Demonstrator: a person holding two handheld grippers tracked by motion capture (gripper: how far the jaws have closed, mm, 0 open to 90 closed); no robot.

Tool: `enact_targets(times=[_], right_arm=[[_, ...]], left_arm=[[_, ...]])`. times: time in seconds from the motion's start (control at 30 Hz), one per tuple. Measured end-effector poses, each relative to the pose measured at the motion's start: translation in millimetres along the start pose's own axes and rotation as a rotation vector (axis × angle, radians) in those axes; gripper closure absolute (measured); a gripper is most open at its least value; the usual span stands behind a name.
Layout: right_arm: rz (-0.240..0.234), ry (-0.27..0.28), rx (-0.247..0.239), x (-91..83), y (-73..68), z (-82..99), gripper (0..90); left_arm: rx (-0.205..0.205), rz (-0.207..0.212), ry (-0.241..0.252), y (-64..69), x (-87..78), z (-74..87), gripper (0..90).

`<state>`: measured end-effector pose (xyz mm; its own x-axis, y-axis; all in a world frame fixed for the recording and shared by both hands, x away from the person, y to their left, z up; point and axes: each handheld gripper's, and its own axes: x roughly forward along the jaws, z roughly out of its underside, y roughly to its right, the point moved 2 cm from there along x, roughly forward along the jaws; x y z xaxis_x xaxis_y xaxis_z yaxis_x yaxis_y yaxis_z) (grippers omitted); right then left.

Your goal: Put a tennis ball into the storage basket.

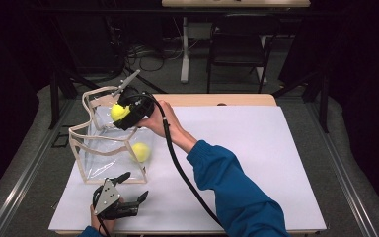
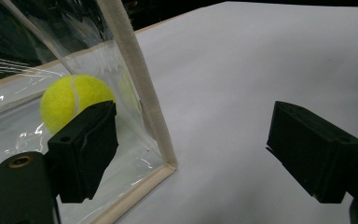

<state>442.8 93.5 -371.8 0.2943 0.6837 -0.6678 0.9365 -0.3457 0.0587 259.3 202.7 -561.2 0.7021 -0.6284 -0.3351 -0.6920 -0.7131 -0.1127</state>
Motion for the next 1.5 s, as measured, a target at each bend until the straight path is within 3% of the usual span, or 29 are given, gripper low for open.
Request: enact_targets(times=[0.4,0.47,0.5,0.63,0.77,1.17,1.5], right_arm=[[0.01,-0.04,-0.006,8.2,-1.3,2.3,24.6],[0.007,-0.04,-0.001,8.1,-0.4,2.8,20.7],[0.01,-0.039,-0.001,6.7,0.2,2.7,13.9],[0.004,0.032,0.031,-11.6,5.9,2.0,5.3],[-0.011,0.013,0.033,-21.4,8.6,10.5,0.0],[-0.052,0.018,0.043,-46.6,12.2,38.2,0.0],[-0.041,0.013,0.056,-59.8,20.3,60.4,0.0]], left_arm=[[0.0,0.001,0.003,-0.1,-1.0,-0.2,16.0],[-0.001,0.002,0.002,0.0,-0.7,-0.1,16.0],[-0.001,0.002,0.002,0.1,-0.7,-0.2,16.0],[0.002,0.001,0.003,-0.3,-1.6,-0.2,16.0],[0.0,0.004,0.0,0.5,-0.4,-0.1,16.0],[0.004,0.002,-0.002,1.0,0.4,-0.2,16.0],[0.003,0.002,-0.007,0.5,1.3,-0.4,16.0]])
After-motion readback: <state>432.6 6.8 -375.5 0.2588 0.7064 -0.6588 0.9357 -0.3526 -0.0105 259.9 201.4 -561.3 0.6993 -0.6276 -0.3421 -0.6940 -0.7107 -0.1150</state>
